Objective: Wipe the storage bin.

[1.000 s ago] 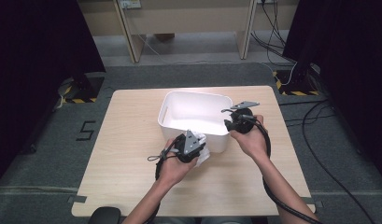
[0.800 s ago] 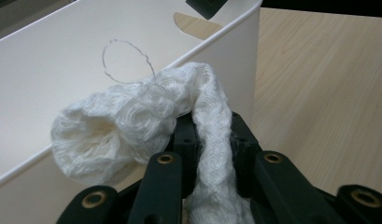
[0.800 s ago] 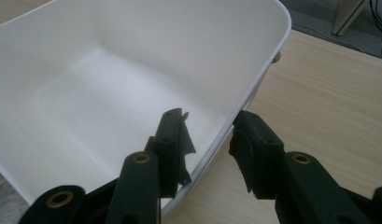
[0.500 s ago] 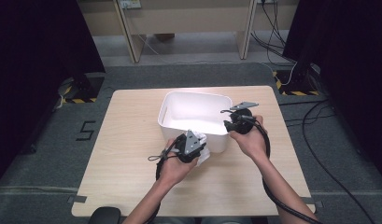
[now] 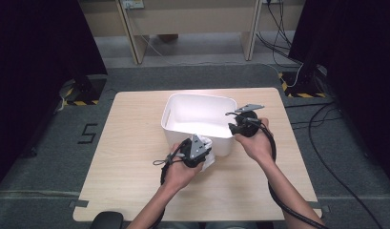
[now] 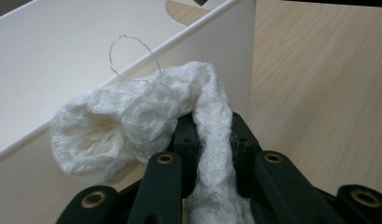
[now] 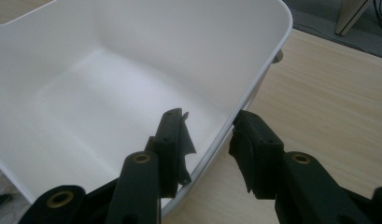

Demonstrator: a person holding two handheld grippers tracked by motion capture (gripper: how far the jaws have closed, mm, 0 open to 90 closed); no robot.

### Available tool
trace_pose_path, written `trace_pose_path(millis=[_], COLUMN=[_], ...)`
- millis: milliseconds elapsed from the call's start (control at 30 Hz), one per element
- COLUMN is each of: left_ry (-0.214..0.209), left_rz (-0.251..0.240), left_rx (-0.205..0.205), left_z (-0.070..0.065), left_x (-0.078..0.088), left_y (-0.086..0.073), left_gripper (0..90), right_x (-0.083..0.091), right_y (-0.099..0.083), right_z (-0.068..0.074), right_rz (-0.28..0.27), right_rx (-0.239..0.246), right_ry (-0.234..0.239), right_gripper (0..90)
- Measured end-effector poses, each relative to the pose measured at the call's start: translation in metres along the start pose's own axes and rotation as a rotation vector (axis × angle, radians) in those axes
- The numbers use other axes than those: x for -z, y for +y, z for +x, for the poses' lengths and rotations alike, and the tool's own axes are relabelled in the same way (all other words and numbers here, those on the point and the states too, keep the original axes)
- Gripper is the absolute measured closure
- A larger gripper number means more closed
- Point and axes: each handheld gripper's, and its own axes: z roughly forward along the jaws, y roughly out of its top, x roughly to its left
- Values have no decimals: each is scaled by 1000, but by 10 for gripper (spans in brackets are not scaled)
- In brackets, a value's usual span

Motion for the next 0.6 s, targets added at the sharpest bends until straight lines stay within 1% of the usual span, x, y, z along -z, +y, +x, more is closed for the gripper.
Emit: trace_pose_path(millis=[33, 233, 367, 433, 500, 600], left_ry=[-2, -6, -9, -11, -13, -17], left_rz=[7, -1, 6, 4, 11, 15], left_rx=[-4, 16, 10, 19, 14, 17], left_z=[0, -2, -3, -4, -4, -4], left_x=[0, -5, -7, -8, -9, -11], left_y=[0, -5, -7, -8, -9, -11], left_gripper=[775, 775, 774, 774, 774, 774], right_x=[0, 0, 0, 0, 0, 0], right_y=[0, 0, 0, 0, 0, 0], right_z=[0, 0, 0, 0, 0, 1], right_rz=[1, 0, 0, 1, 1, 0], right_rx=[-2, -1, -3, -2, -3, -4], right_ry=[0, 1, 1, 1, 2, 3], right_gripper=[635, 635, 635, 635, 635, 635])
